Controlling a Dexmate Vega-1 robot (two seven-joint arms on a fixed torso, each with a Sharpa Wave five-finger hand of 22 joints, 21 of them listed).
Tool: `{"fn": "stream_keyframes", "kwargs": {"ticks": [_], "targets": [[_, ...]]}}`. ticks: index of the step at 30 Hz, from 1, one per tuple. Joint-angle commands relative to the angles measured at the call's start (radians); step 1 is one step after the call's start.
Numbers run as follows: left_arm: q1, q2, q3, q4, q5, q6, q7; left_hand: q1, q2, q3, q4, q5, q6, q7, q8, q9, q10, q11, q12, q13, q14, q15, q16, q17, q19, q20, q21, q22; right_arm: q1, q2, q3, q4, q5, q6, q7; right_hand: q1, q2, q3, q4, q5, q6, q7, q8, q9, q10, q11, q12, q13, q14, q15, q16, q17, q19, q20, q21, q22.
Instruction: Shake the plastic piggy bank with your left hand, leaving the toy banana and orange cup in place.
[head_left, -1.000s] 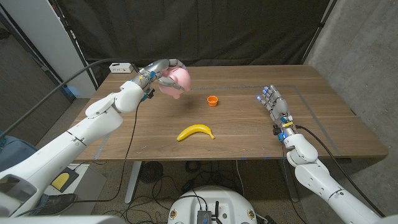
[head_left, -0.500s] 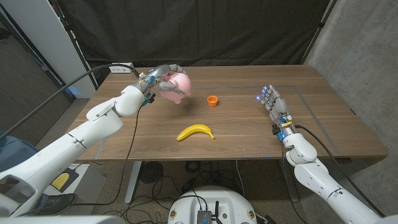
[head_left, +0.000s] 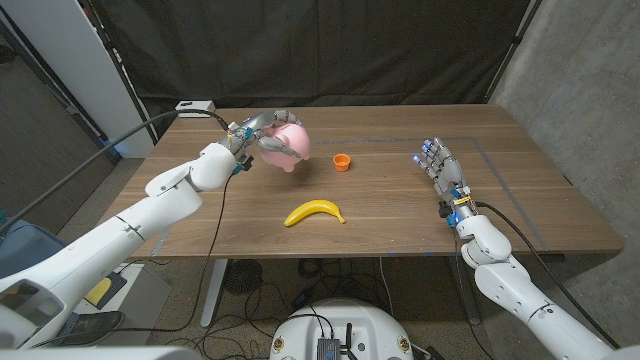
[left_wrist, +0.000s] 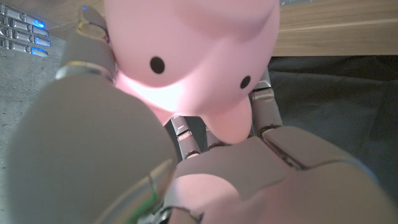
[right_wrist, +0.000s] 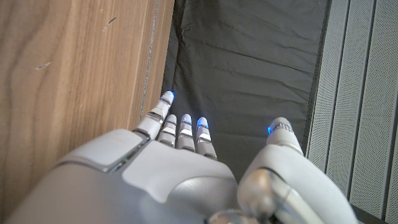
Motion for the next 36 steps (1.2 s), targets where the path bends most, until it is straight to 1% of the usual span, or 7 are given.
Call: {"fn": "stream_keyframes", "kwargs": {"ticks": [1,6,13,16,17,20,36], "targets": [[-0.024,-0.015,0.044,0.035,0.003,0.005,-0.010,0.399,0.389,0.120,0.034,0.002,0.328,0.327,0.004,0.184,0.435,-0.036,0.046,0.416,0.365,-0.396,0.002,0.002,0.142,-0.150,0.006,0.005,-0.009,-0.005,0.008,-0.008,0.000,0.001,-0.007,0.010,-0.002,-0.004,-0.003,0.004,0.002,0.006,-0.003,0.002,0.000,0.004,-0.001,0.002,0.000,0.001,-0.002,0.001,0.003,0.002,-0.004,0.002],[-0.031,-0.013,0.054,0.034,0.009,0.019,-0.018,0.399,0.389,0.121,0.035,0.003,0.328,0.325,0.002,0.183,0.435,-0.033,0.045,0.419,0.366,-0.394,0.001,0.002,0.142,-0.149,0.008,0.005,-0.011,-0.003,0.010,-0.008,0.002,0.003,-0.008,0.010,-0.002,-0.005,-0.003,0.004,0.002,0.005,-0.002,0.002,0.001,0.004,0.000,0.002,0.000,0.002,-0.002,0.001,0.003,0.002,-0.004,0.002],[-0.038,-0.014,0.069,0.042,0.018,0.029,-0.024,0.399,0.389,0.121,0.035,0.003,0.329,0.324,0.000,0.183,0.435,-0.037,0.042,0.420,0.367,-0.393,0.001,0.003,0.140,-0.148,0.010,0.005,-0.010,-0.002,0.009,-0.006,0.002,0.002,-0.009,0.010,-0.003,-0.005,-0.002,0.004,0.002,0.006,-0.002,0.002,0.000,0.003,-0.001,0.002,0.000,0.002,-0.002,0.001,0.002,0.002,-0.004,0.002],[-0.042,-0.016,0.076,0.049,0.020,0.029,-0.025,0.399,0.389,0.121,0.035,0.003,0.328,0.326,0.000,0.185,0.435,-0.038,0.040,0.420,0.367,-0.392,0.000,0.003,0.140,-0.148,0.012,0.005,-0.006,0.001,0.007,0.001,0.002,0.005,-0.004,0.010,-0.003,-0.005,-0.002,0.004,0.002,0.006,-0.002,0.002,0.000,0.002,-0.001,0.002,0.000,0.002,-0.002,0.001,0.002,0.002,-0.004,0.002],[-0.043,-0.018,0.077,0.053,0.020,0.027,-0.023,0.399,0.389,0.121,0.035,0.003,0.326,0.332,-0.002,0.184,0.437,-0.039,0.039,0.418,0.368,-0.392,0.000,0.003,0.140,-0.148,0.012,0.005,-0.006,0.003,0.007,0.000,0.003,0.002,-0.008,0.010,-0.003,-0.006,-0.002,0.004,0.002,0.006,-0.002,0.002,0.001,0.002,-0.001,0.002,0.000,0.002,-0.002,0.001,0.002,0.003,-0.004,0.002],[-0.047,-0.022,0.084,0.064,0.021,0.022,-0.023,0.399,0.389,0.121,0.035,0.003,0.328,0.326,-0.002,0.184,0.438,-0.039,0.039,0.419,0.367,-0.391,-0.001,0.003,0.140,-0.148,0.014,0.005,-0.002,0.004,0.005,0.007,0.003,0.004,-0.003,0.010,-0.003,-0.006,-0.002,0.004,0.003,0.007,-0.002,0.002,0.001,0.003,0.000,0.002,0.001,0.002,-0.001,0.001,0.003,0.002,-0.004,0.002],[-0.063,-0.039,0.115,0.112,0.037,0.009,-0.021,0.399,0.389,0.121,0.035,0.004,0.331,0.328,-0.005,0.185,0.440,-0.035,0.034,0.423,0.367,-0.393,-0.003,0.005,0.138,-0.147,0.019,0.005,0.003,0.006,0.006,0.008,-0.001,-0.002,-0.013,0.010,-0.002,-0.006,-0.002,0.003,0.002,0.005,-0.002,0.002,0.002,0.003,0.000,0.002,0.002,0.001,-0.001,0.001,0.003,0.002,-0.004,0.002]]}}
